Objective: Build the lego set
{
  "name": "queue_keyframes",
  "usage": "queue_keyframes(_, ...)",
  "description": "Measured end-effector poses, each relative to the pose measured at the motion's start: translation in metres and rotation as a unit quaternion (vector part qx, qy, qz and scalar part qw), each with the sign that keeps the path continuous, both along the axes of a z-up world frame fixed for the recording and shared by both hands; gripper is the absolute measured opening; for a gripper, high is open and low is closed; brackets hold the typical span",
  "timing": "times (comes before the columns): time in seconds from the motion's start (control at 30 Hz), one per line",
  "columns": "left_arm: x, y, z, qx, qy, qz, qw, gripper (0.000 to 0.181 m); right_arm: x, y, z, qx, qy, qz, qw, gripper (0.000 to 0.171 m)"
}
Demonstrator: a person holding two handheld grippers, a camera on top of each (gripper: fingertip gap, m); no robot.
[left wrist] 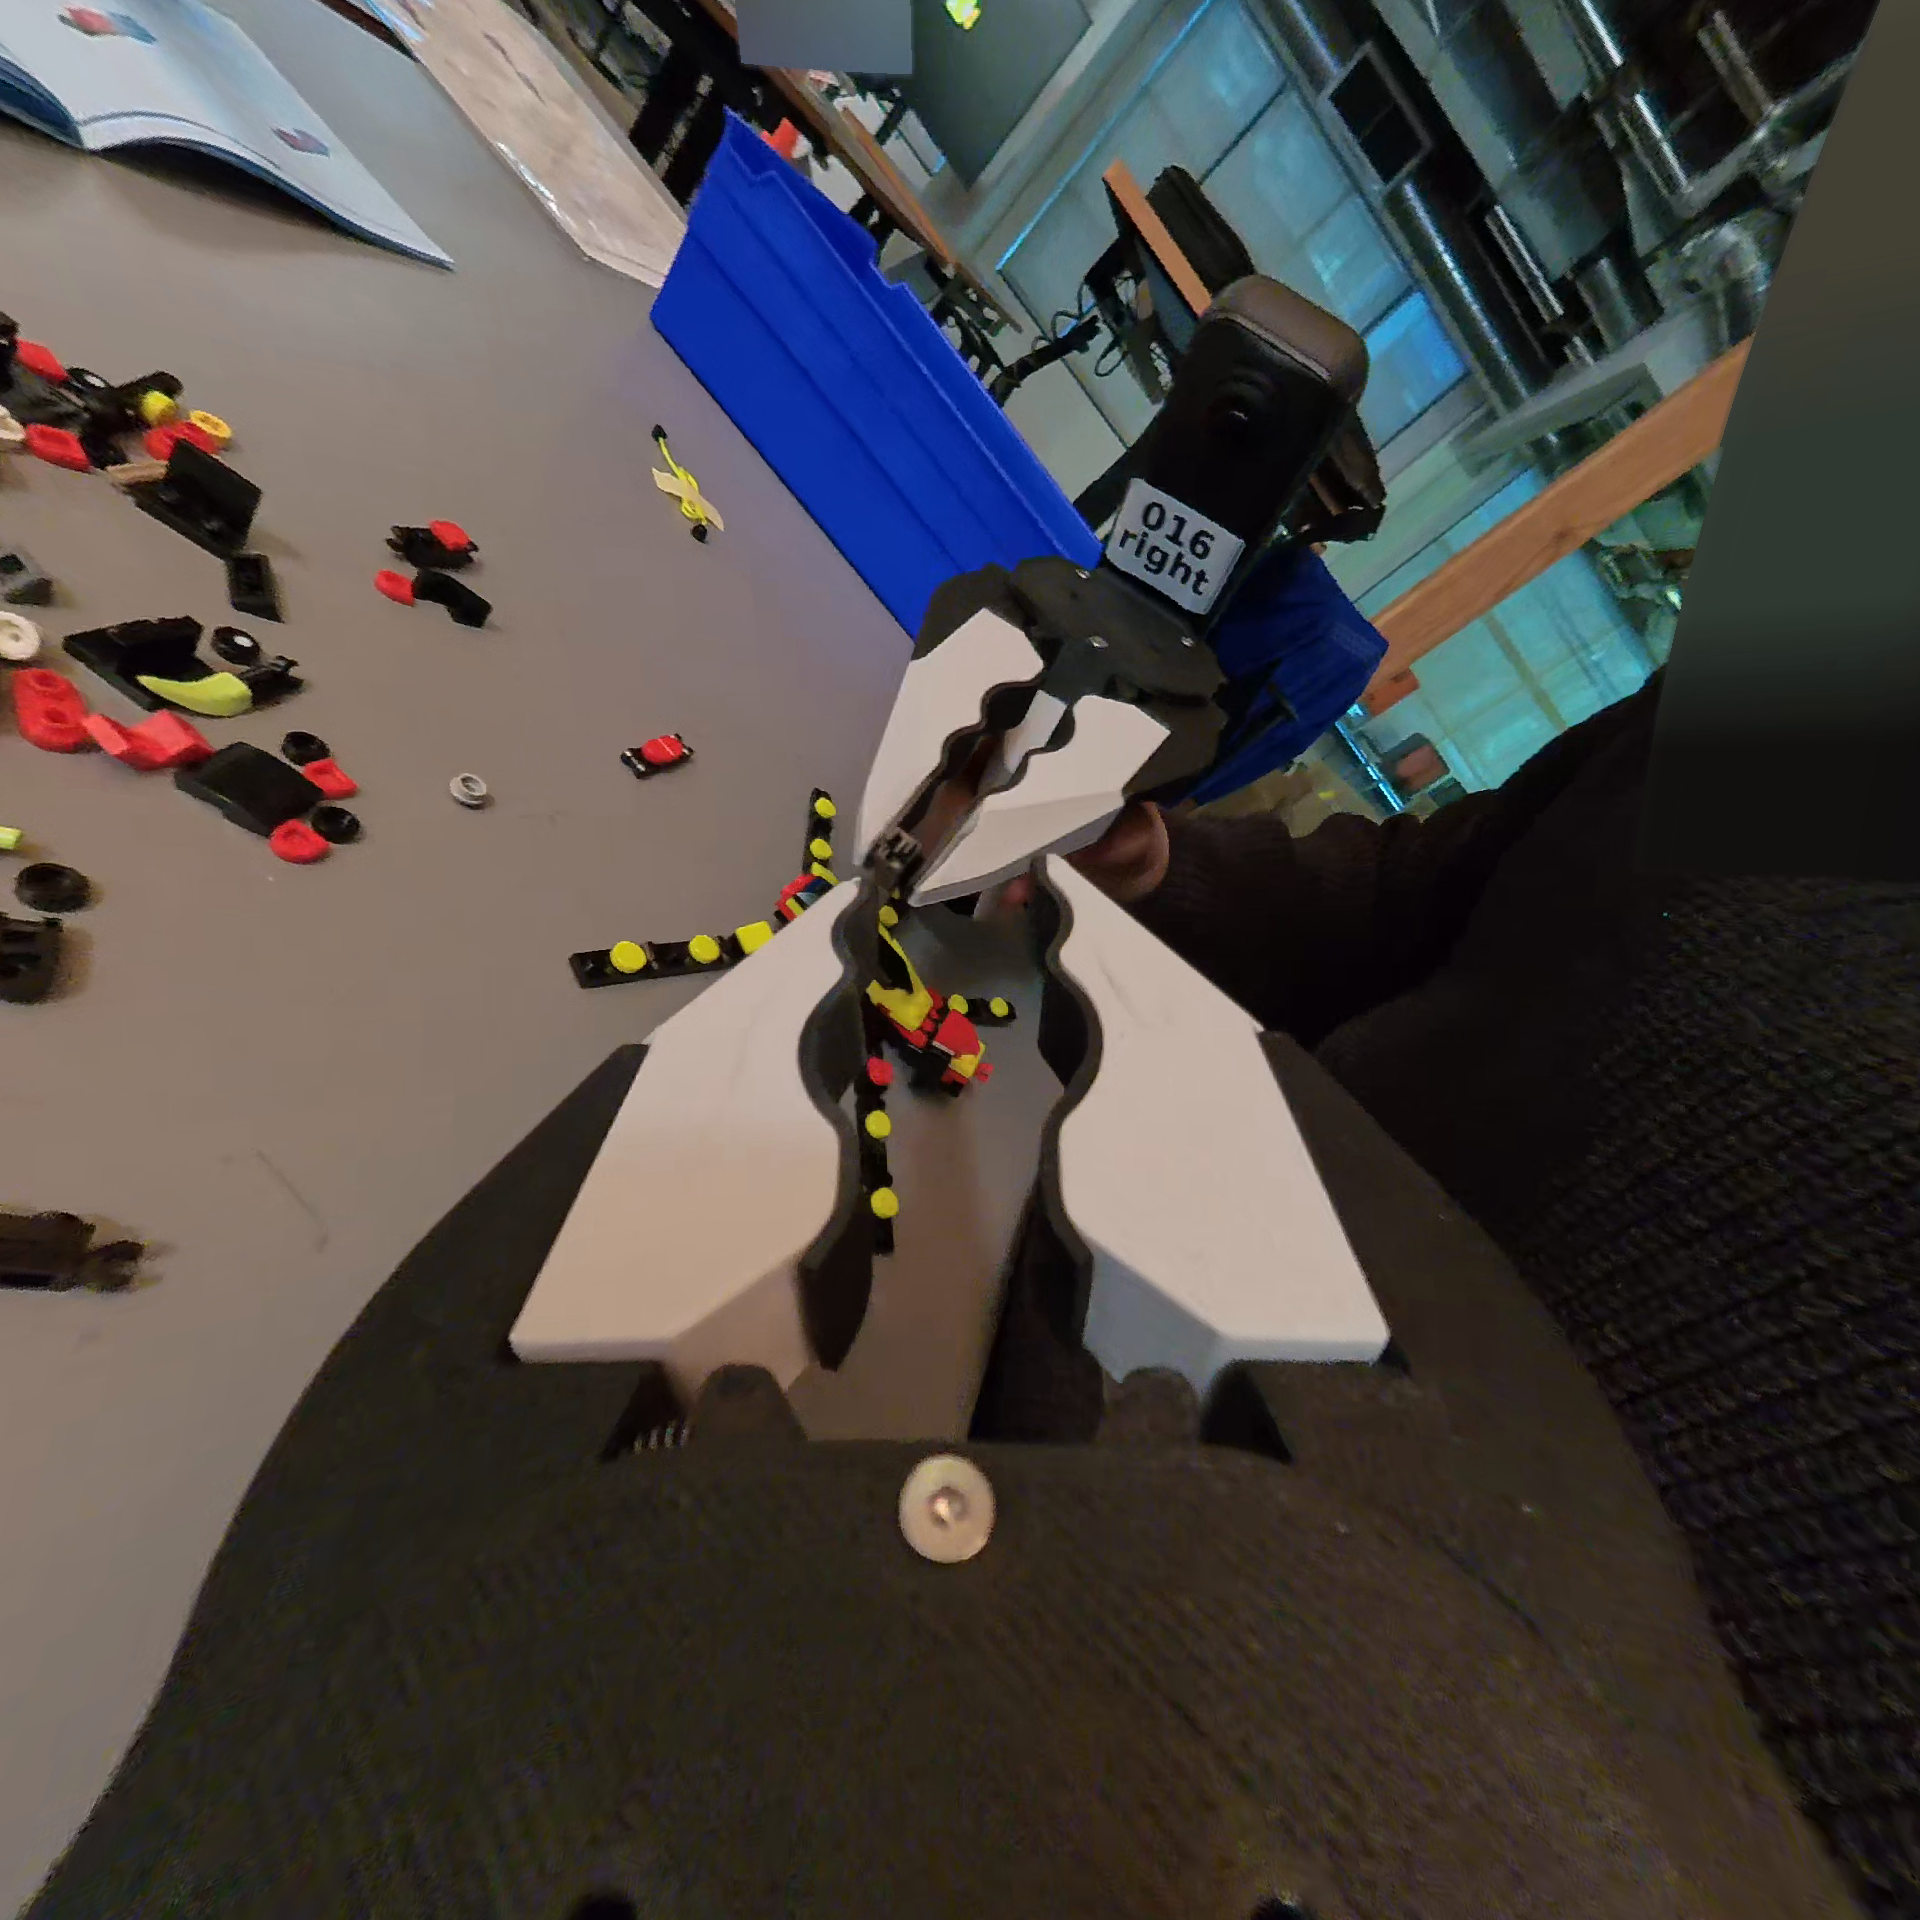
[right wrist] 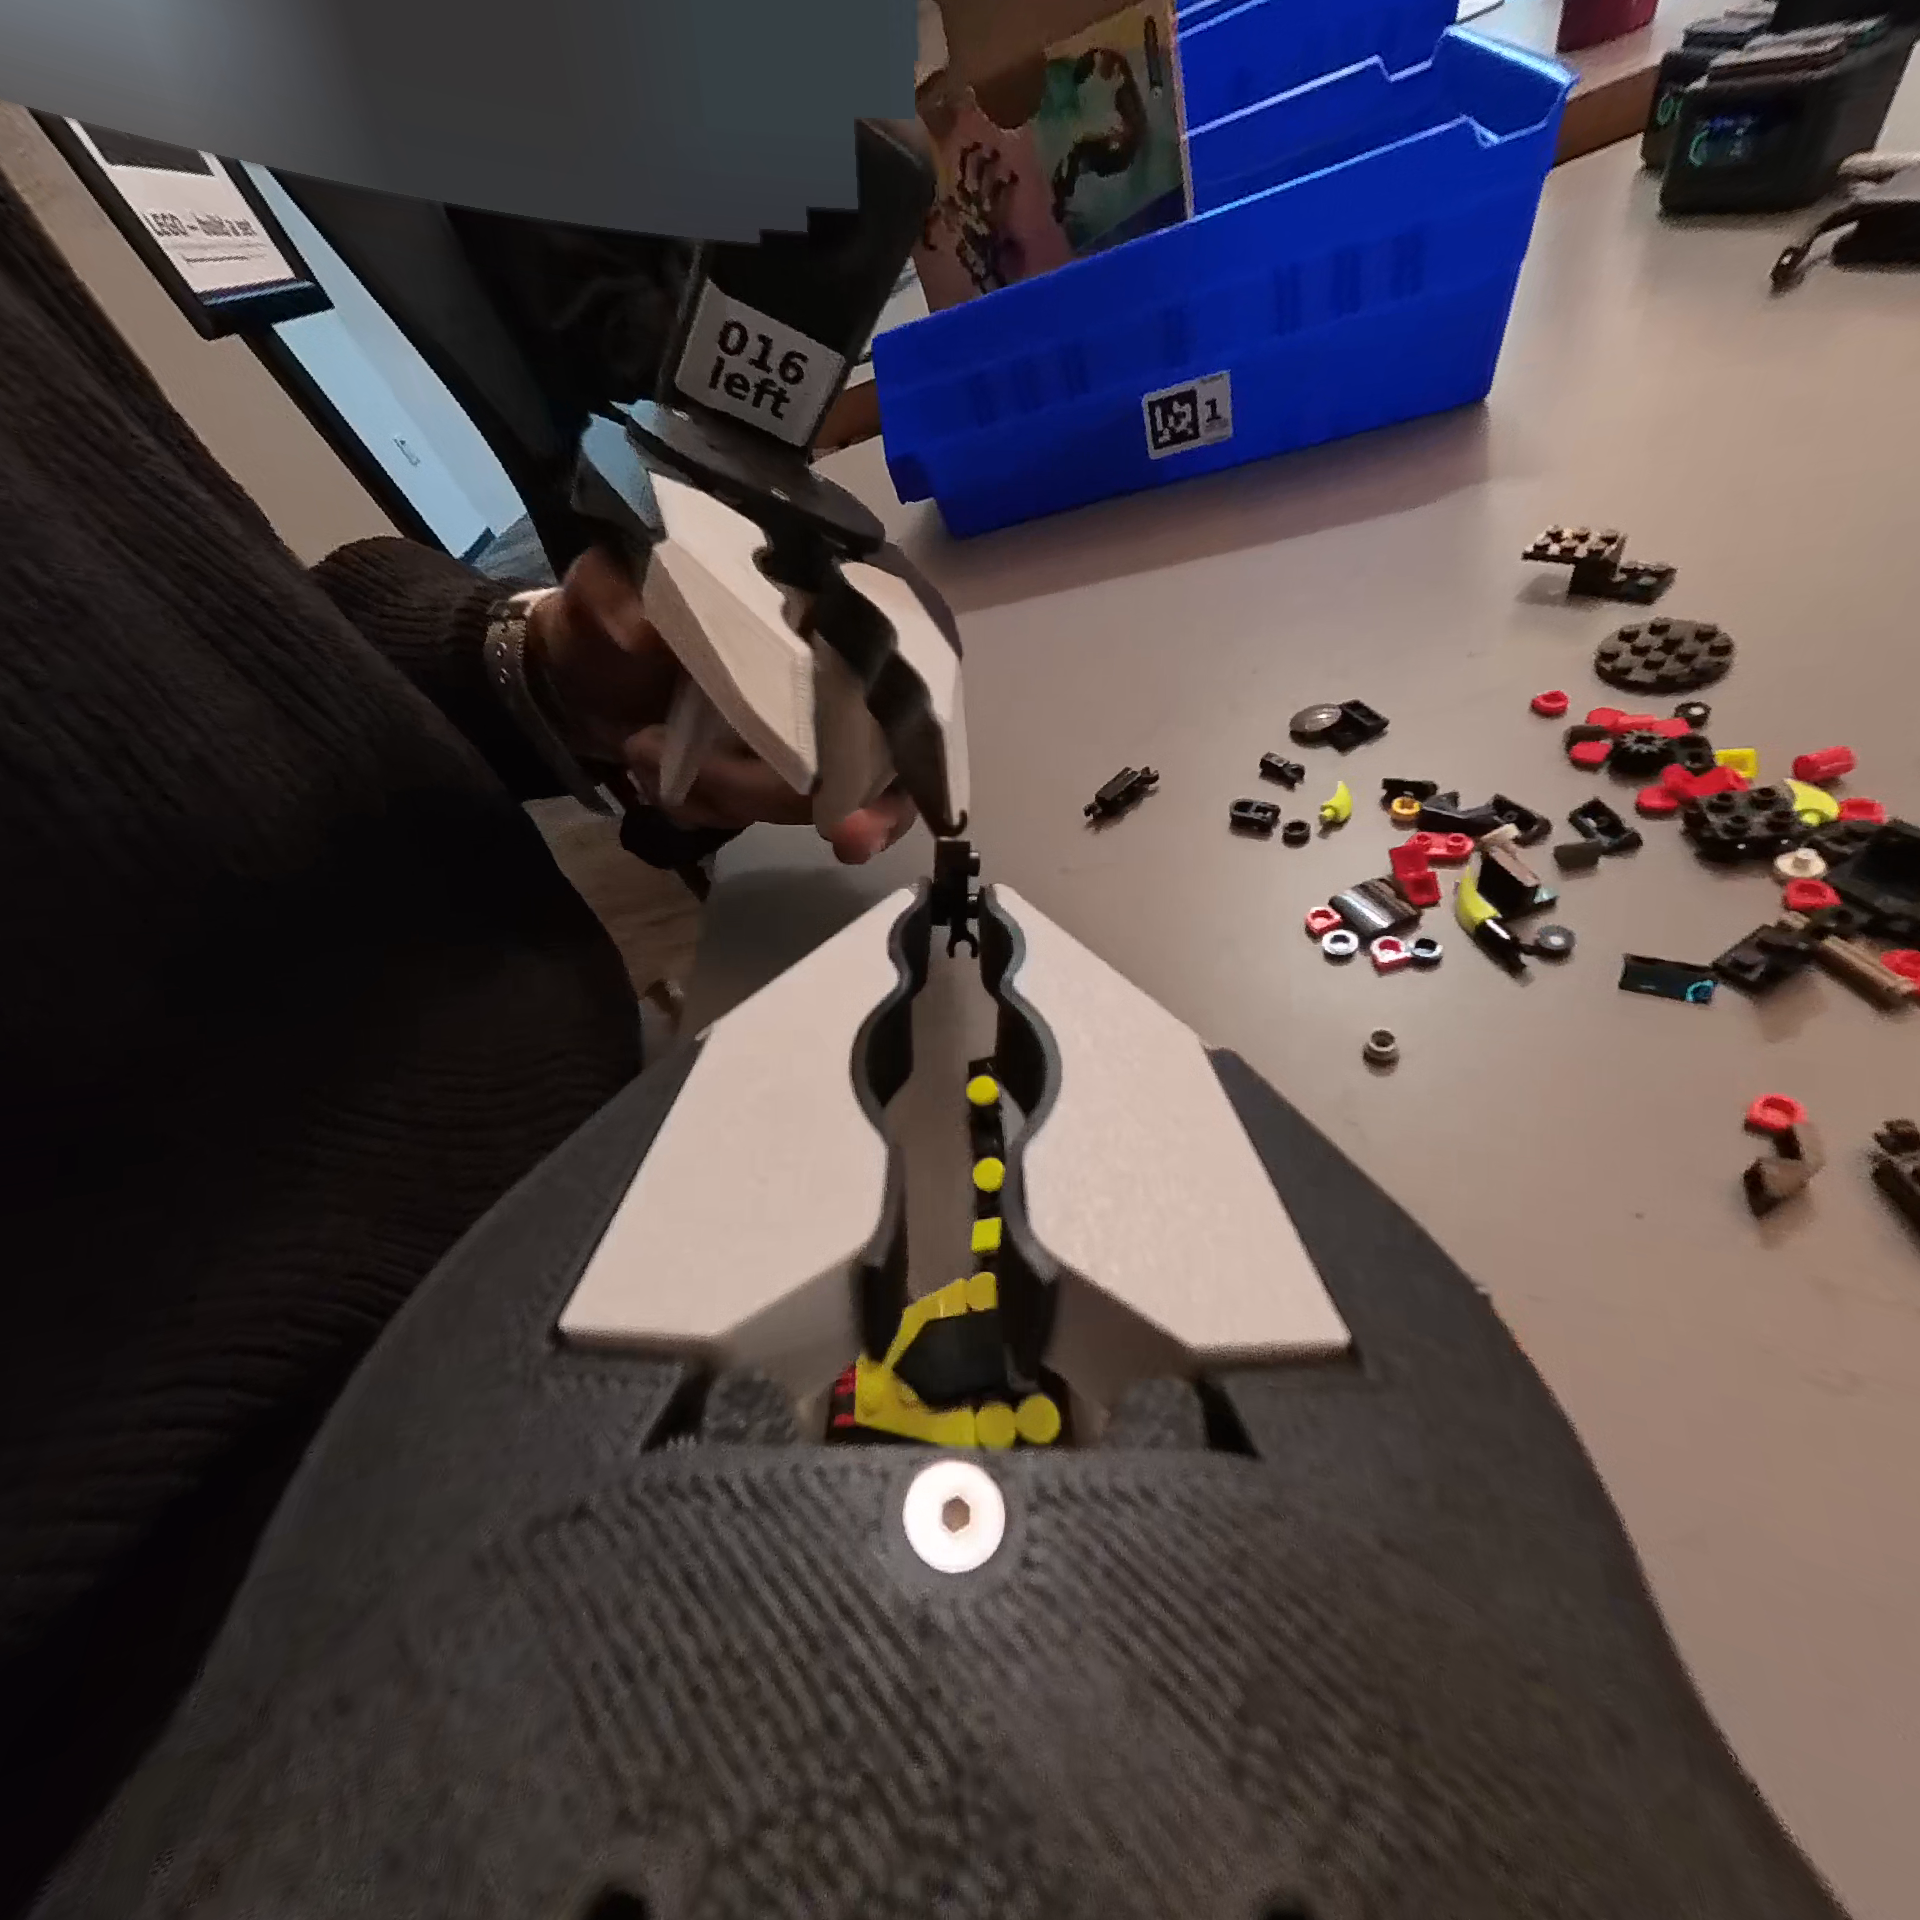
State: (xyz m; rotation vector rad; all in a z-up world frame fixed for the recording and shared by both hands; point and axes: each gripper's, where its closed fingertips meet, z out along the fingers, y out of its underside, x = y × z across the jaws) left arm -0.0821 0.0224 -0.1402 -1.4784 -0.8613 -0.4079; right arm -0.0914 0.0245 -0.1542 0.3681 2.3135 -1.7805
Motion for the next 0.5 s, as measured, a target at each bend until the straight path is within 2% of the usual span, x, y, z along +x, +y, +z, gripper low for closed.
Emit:
queue_keyframes(0.23,-0.011,-0.003,0.001,0.033,-0.026,0.010,0.999,0.020,-0.018,0.004,0.002,-0.028,-0.024,-0.023,0.999,0.006)
queue_keyframes(0.5,-0.024,-0.004,-0.006,0.038,-0.047,0.030,0.998,0.025,-0.032,0.016,0.011,-0.054,-0.039,-0.050,0.997,0.006)
